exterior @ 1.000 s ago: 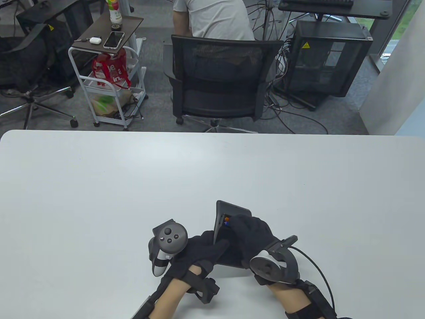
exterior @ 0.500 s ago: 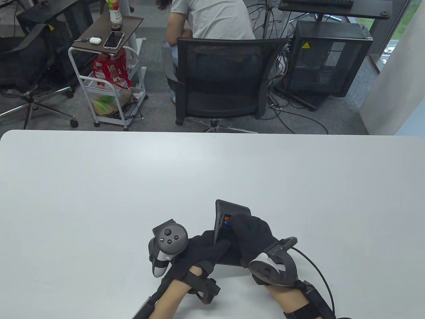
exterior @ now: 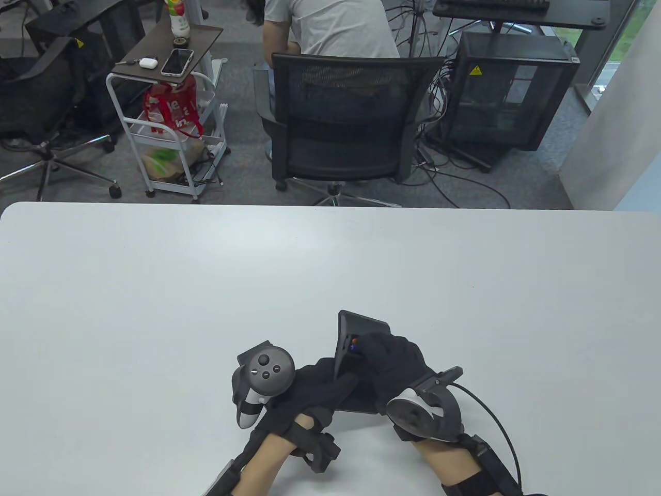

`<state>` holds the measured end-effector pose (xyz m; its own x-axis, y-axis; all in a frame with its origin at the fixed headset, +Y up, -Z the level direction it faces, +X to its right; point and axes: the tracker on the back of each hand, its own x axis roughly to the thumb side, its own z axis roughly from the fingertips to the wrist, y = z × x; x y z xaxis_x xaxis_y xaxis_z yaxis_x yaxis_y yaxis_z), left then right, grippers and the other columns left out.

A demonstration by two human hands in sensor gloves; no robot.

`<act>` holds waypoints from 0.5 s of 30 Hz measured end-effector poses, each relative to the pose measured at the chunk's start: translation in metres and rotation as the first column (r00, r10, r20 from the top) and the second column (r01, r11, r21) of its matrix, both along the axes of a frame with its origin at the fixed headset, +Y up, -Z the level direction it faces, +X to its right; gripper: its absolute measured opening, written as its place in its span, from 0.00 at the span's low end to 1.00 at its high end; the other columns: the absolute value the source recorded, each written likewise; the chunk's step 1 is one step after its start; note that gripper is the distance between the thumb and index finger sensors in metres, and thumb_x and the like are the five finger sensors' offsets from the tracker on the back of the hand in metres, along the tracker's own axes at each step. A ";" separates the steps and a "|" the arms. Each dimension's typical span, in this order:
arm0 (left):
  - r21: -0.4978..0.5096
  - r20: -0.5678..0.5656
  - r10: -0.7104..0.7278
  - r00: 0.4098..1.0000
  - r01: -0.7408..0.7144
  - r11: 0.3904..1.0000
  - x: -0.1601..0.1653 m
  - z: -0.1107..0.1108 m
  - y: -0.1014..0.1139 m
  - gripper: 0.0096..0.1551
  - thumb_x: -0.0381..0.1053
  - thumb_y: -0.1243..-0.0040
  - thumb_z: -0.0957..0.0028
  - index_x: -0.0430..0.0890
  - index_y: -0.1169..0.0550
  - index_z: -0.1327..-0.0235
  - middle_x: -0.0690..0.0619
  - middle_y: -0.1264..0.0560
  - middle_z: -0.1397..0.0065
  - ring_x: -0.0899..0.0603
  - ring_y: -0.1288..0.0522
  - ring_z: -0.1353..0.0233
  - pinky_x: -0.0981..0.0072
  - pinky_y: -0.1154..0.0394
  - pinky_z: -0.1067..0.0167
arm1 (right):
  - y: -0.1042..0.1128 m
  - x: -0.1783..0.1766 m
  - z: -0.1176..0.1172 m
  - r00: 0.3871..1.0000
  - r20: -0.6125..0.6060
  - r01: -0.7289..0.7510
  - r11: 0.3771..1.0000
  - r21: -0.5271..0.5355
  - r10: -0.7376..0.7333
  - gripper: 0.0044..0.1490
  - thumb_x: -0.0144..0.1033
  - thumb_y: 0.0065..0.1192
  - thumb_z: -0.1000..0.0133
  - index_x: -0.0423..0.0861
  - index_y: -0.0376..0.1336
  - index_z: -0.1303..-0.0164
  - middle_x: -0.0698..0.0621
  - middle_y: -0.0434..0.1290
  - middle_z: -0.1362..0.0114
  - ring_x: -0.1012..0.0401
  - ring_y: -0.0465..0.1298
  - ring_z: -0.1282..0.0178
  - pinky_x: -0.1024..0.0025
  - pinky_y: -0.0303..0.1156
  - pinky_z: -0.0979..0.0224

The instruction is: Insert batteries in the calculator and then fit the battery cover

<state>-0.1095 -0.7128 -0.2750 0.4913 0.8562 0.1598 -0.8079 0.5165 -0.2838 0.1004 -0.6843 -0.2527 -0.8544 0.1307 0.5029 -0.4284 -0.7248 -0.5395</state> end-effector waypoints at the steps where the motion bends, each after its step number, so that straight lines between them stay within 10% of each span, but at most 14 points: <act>1: 0.011 0.001 -0.006 1.000 0.006 1.000 0.000 0.000 0.001 0.35 0.60 0.32 0.54 0.34 0.21 0.48 0.43 0.15 0.53 0.41 0.16 0.58 0.46 0.22 0.52 | 0.001 0.001 -0.001 1.000 0.011 -0.005 1.000 0.004 0.005 0.28 0.29 0.79 0.53 0.45 0.70 0.42 0.41 0.75 0.40 0.49 0.82 0.49 0.51 0.82 0.45; 15: -0.022 -0.094 -0.007 0.996 0.005 1.000 -0.005 -0.001 -0.006 0.34 0.61 0.32 0.54 0.35 0.21 0.49 0.45 0.14 0.53 0.43 0.15 0.58 0.47 0.21 0.52 | -0.007 0.007 -0.007 0.999 -0.043 0.002 0.994 -0.111 -0.007 0.27 0.31 0.70 0.47 0.47 0.68 0.36 0.40 0.73 0.36 0.45 0.79 0.44 0.45 0.77 0.41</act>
